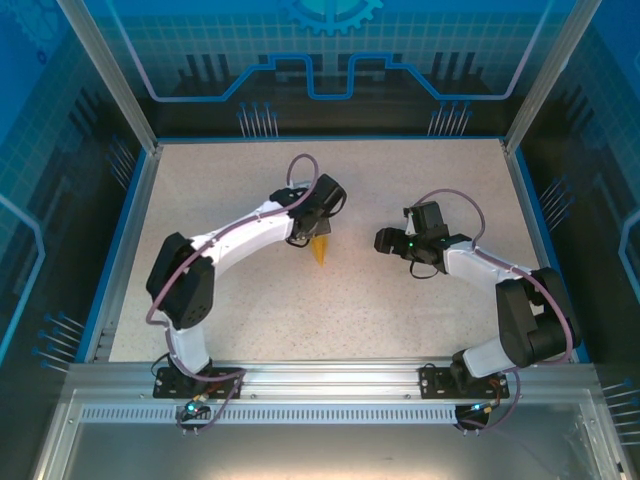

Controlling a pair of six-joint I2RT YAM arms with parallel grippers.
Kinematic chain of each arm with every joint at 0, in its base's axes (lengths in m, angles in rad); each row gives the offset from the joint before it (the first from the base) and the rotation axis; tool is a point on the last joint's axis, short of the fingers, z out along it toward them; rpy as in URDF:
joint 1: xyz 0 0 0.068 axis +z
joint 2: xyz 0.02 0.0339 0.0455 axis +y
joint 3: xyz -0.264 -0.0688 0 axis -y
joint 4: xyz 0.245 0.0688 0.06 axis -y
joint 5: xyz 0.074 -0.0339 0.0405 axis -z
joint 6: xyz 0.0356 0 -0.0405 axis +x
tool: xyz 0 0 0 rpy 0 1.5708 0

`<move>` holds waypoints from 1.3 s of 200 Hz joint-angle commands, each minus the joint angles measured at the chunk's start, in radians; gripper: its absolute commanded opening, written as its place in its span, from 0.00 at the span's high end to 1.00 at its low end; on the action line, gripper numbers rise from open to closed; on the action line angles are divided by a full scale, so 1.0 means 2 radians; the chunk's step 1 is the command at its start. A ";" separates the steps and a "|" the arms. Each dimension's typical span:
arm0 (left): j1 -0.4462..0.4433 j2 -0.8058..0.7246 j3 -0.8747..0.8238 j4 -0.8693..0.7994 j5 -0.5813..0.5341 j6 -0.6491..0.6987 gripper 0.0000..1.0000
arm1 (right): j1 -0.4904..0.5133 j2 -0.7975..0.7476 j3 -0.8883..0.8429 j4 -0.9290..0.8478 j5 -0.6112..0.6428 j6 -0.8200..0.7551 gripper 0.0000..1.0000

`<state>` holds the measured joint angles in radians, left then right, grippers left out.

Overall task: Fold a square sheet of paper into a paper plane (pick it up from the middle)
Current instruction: Move a paper plane to the center of the table.

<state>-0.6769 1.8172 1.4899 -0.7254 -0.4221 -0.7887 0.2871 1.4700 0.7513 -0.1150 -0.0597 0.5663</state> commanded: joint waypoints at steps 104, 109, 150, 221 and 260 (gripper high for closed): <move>0.012 -0.084 -0.261 0.425 0.141 0.006 0.96 | -0.006 0.004 0.008 -0.003 -0.036 0.025 0.19; 0.014 -0.084 -0.274 0.445 0.145 -0.002 0.96 | -0.005 0.005 0.011 -0.005 -0.035 0.026 0.20; 0.024 -0.082 -0.356 0.554 0.160 -0.071 0.96 | 0.025 0.008 0.022 -0.019 -0.027 0.045 0.26; 0.058 -0.098 -0.443 0.620 0.155 -0.145 0.96 | 0.153 0.050 0.088 -0.039 0.010 0.107 0.35; 0.069 -0.095 -0.460 0.649 0.178 -0.146 0.94 | 0.209 0.095 0.132 -0.059 0.029 0.121 0.41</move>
<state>-0.5453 1.6463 0.5816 0.4957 -0.1066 -1.0618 0.6537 1.6138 0.9588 -0.1799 -0.0437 0.7696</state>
